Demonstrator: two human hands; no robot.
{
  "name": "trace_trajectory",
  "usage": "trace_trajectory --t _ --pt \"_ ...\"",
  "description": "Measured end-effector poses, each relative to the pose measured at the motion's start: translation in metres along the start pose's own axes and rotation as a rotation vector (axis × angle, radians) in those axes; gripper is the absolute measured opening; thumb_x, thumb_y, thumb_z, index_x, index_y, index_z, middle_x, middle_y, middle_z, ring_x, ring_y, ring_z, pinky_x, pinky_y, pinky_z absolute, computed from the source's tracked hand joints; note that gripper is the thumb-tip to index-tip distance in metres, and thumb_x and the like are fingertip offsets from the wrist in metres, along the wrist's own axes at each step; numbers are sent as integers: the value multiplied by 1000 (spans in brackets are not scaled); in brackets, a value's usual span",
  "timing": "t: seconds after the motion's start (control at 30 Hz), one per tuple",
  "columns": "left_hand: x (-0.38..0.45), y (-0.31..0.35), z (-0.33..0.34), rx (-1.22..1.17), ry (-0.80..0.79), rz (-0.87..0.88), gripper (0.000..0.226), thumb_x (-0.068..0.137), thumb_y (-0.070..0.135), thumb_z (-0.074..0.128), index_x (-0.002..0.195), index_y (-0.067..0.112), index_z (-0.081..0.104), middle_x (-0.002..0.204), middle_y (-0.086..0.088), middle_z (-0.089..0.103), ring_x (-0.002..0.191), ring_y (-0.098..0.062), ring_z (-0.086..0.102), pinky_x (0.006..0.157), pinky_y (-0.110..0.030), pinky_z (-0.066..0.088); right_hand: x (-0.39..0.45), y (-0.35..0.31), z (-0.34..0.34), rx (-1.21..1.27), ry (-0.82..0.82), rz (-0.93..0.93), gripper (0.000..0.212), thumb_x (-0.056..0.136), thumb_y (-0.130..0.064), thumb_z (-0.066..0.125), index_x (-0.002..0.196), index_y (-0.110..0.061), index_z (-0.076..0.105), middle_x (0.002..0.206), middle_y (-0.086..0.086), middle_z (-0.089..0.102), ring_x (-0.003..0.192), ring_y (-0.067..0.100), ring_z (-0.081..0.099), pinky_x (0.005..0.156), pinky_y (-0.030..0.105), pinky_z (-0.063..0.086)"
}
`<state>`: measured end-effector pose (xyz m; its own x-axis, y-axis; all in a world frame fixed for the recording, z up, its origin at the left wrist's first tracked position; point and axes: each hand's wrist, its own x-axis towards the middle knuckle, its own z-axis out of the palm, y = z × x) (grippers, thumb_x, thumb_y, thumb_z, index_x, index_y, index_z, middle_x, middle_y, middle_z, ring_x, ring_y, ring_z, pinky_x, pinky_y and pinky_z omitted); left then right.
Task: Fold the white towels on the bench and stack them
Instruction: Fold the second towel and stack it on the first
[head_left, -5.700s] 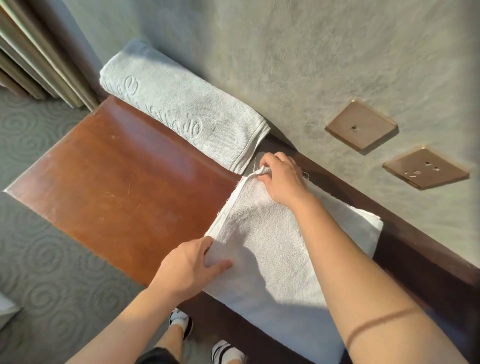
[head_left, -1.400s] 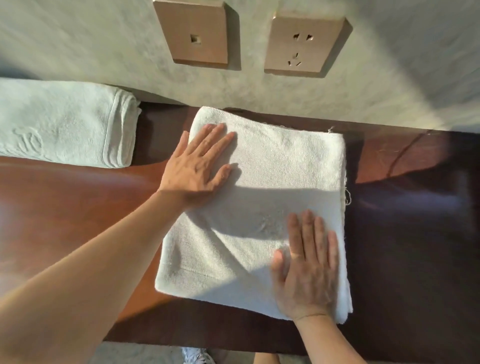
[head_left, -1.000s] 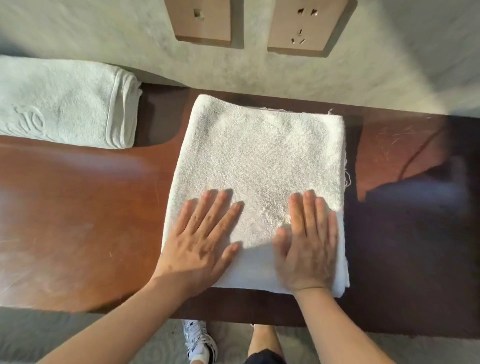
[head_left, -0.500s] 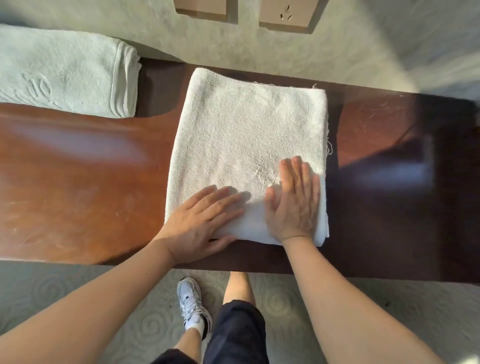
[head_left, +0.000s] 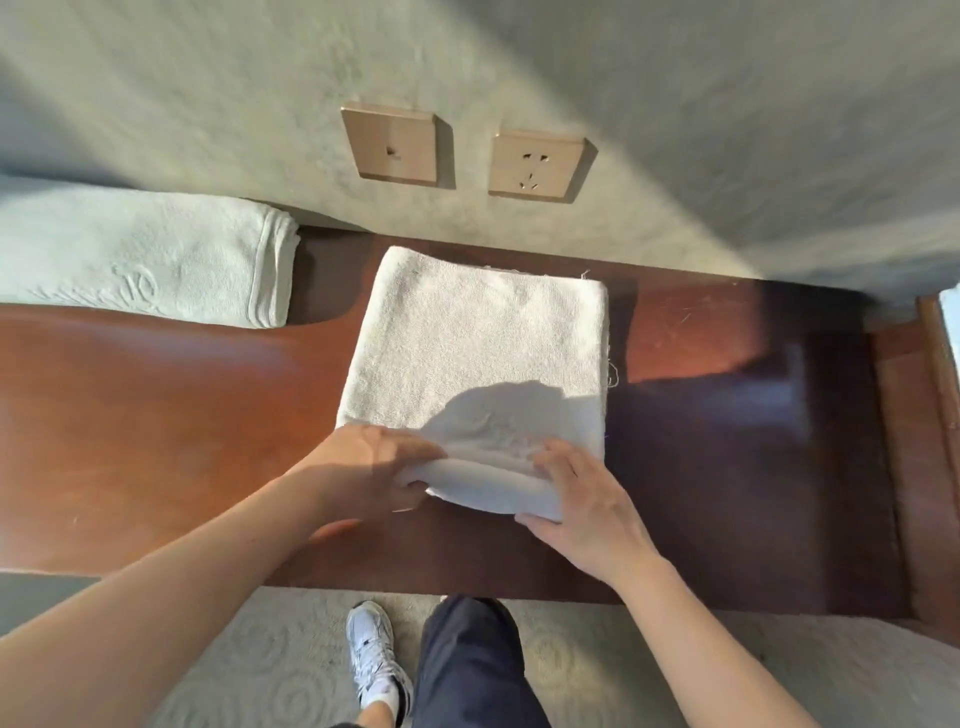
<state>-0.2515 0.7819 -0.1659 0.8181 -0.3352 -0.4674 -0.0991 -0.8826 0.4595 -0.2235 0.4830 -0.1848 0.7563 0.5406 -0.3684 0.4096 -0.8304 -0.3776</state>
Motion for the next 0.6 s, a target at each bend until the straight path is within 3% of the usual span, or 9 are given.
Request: trace_trajectory --t 0.03,0.1,0.27,0.33,0.4,0.5,0.6 --pt "6 -2 -14 -71 -54 -28 41 86 47 60 128 46 62 111 14 71 102 -12 67 90 -29 52 5 0 -14 13 -12 27 48 83 -59 63 122 -33 53 123 -13 58 108 14 59 91 29 47" --pt "18 -7 -40 -181 -93 -63 40 77 50 56 115 46 68 93 16 72 85 -6 66 78 -25 53 21 3 -44 12 -112 38 40 77 -68 48 105 -40 53 95 -18 61 83 10 60 69 26 44" --pt "56 -24 -107 -352 -178 -101 35 71 66 59 87 38 74 69 15 66 61 1 55 60 -22 43 86 20 -128 204 -259 101 46 59 -75 53 76 -33 54 67 -13 59 61 6 50 57 28 37" --pt "69 -34 -131 -440 -178 -158 45 70 75 63 88 36 77 79 2 69 69 -2 56 67 -28 45 115 23 -151 303 -276 73 45 60 -69 59 63 -27 45 54 -15 43 52 5 36 53 27 28" --pt "77 -46 -147 -531 -146 -194 47 70 80 67 95 42 78 89 9 73 84 -2 62 79 -27 48 141 27 -164 419 -267 63 46 67 -57 65 60 -21 38 55 -15 34 53 6 32 55 30 26" --pt "77 -65 -152 -840 15 -237 48 69 72 78 108 44 77 113 23 73 111 -1 65 104 -32 44 174 36 -173 521 -266 62 45 71 -53 69 65 -12 52 63 -9 45 60 10 43 61 34 32" --pt "70 -82 -131 -1291 150 -306 85 60 73 81 130 26 68 130 6 69 123 -16 63 109 -43 43 202 47 -177 578 -305 91 40 74 -52 71 71 -13 61 66 -3 55 63 15 52 63 36 34"
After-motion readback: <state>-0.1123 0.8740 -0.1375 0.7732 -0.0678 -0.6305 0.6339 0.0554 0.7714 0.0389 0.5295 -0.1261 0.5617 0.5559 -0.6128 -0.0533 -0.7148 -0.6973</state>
